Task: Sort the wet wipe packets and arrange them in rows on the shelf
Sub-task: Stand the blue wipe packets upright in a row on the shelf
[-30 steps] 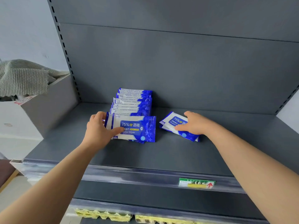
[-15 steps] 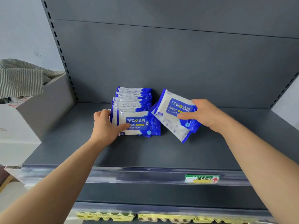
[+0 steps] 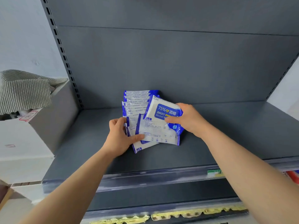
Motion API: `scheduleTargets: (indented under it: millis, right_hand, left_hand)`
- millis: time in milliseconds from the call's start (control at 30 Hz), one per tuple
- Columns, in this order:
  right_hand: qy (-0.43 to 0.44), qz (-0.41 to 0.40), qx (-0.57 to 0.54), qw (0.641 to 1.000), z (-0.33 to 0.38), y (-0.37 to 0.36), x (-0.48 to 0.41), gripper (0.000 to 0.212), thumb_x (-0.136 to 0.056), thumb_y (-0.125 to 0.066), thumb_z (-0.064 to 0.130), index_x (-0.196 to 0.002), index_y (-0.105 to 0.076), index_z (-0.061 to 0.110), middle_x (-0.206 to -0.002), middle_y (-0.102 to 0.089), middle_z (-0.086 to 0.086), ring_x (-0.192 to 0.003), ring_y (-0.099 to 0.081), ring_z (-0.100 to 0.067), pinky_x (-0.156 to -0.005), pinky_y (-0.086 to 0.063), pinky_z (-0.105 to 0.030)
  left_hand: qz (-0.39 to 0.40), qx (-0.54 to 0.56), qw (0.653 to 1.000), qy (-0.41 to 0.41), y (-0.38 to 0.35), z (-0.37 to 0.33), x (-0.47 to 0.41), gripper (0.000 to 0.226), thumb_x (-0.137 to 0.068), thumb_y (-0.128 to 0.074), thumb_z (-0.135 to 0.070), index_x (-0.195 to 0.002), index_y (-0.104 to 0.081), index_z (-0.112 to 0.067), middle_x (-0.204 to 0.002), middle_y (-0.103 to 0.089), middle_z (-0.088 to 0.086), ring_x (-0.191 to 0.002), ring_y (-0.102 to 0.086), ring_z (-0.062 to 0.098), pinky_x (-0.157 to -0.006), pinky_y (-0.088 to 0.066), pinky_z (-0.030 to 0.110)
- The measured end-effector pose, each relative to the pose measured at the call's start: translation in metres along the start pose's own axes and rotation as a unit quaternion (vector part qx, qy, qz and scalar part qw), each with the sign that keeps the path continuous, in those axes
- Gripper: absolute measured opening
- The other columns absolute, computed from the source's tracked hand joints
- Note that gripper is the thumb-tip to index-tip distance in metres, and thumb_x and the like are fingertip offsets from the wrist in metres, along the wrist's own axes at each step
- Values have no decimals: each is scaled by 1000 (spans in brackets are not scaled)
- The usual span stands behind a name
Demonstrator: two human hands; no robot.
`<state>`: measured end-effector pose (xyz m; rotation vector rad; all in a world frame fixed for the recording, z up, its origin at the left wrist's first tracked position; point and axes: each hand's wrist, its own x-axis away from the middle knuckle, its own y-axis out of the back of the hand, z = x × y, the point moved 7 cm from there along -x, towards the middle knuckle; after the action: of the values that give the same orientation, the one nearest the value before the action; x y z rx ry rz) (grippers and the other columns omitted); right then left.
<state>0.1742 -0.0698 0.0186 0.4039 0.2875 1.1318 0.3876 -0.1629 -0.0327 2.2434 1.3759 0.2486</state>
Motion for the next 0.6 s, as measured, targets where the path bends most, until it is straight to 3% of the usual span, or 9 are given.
scheduleTargets:
  millis: [200, 333, 400, 533, 600]
  right_hand:
    - [-24, 38, 34, 998, -5, 1, 9, 29, -74, -81, 14, -95, -62, 21, -94, -71, 5, -83, -70, -11, -64, -56, -23]
    - [-19, -26, 34, 999, -11, 12, 11, 31, -74, -81, 13, -97, -61, 19, -96, -71, 1, -85, -70, -15, -72, -58, -33]
    - [-22, -72, -12, 997, -14, 22, 13, 29, -75, -80, 11, -96, -60, 17, -96, -71, -1, -83, -70, -16, -74, -58, -35]
    - [-27, -102, -114, 988, -15, 31, 20, 32, -77, -79, 9, -103, -61, 14, -98, -71, -1, -80, -69, -11, -64, -55, -25]
    - [-24, -100, -130, 986, -11, 30, 20, 32, -77, -78, 9, -104, -61, 13, -97, -71, 0, -81, -70, -11, -62, -54, -23]
  left_hand:
    - [-25, -49, 998, -29, 1, 1, 1, 80, -62, -83, -44, -126, -41, -21, -127, -32, -7, -108, -51, 10, -93, -52, 33]
    - [24, -71, 996, -53, 1, 5, 7, 118, -38, -82, -64, -137, -30, -24, -130, -28, -10, -119, -46, 12, -102, -45, 36]
    - [17, -87, 994, -61, 5, 4, 9, 123, -38, -86, -60, -140, -27, -26, -133, -30, -6, -122, -43, 13, -104, -43, 38]
    - [-89, -156, 975, -134, 17, -20, 17, 98, -53, -90, -37, -134, -37, -21, -128, -38, 0, -116, -41, 16, -98, -41, 34]
    - [-96, -140, 976, -135, 18, -30, 20, 65, -64, -86, -27, -116, -47, -22, -114, -49, -4, -89, -54, 10, -78, -50, 24]
